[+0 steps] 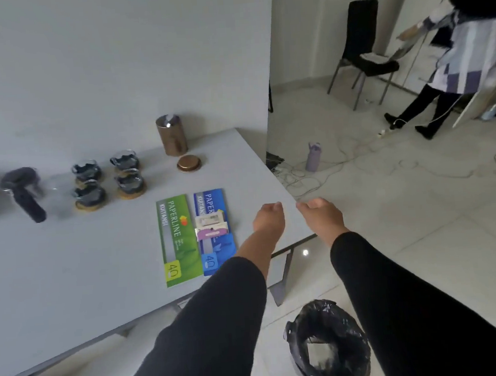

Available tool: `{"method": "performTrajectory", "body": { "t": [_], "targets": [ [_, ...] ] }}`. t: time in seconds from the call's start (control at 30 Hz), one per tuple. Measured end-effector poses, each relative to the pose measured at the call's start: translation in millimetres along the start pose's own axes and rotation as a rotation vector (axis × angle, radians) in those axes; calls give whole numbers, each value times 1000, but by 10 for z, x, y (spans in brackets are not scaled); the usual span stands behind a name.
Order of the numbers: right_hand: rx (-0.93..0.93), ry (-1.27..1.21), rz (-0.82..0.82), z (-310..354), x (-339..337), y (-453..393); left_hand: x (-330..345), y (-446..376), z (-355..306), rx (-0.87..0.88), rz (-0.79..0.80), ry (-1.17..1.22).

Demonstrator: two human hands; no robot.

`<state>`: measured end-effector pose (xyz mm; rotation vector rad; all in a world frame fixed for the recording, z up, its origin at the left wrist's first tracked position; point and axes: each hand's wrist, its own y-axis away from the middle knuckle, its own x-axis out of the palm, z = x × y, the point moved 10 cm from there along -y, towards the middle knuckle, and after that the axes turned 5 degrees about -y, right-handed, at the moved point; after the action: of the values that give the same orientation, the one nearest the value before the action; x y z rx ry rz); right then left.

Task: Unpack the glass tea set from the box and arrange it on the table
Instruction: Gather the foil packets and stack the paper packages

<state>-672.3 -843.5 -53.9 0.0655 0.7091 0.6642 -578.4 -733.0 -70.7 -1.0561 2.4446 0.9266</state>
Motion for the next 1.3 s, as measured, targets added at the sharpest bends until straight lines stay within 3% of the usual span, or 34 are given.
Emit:
{"method": "performTrajectory", "body": {
  "t": [0.2, 0.33, 0.63, 0.9, 1.3],
  "targets": [
    [-52, 57, 152, 656, 993, 111, -1157, -201, 789, -137, -140, 22],
    [-33, 47, 223, 844, 1559, 127, -1567, -387, 1290, -237, -191, 37],
    [74, 109, 238, 686, 1942, -351, -1274, -866, 1661, -326, -74, 3],
    [135, 191, 370, 606, 2218, -873, -1151, -1163, 1589, -467, -131, 21],
    [326, -39, 472, 442, 2505, -1164, -1207, -1372, 1643, -595, -191, 12]
  ]
}}
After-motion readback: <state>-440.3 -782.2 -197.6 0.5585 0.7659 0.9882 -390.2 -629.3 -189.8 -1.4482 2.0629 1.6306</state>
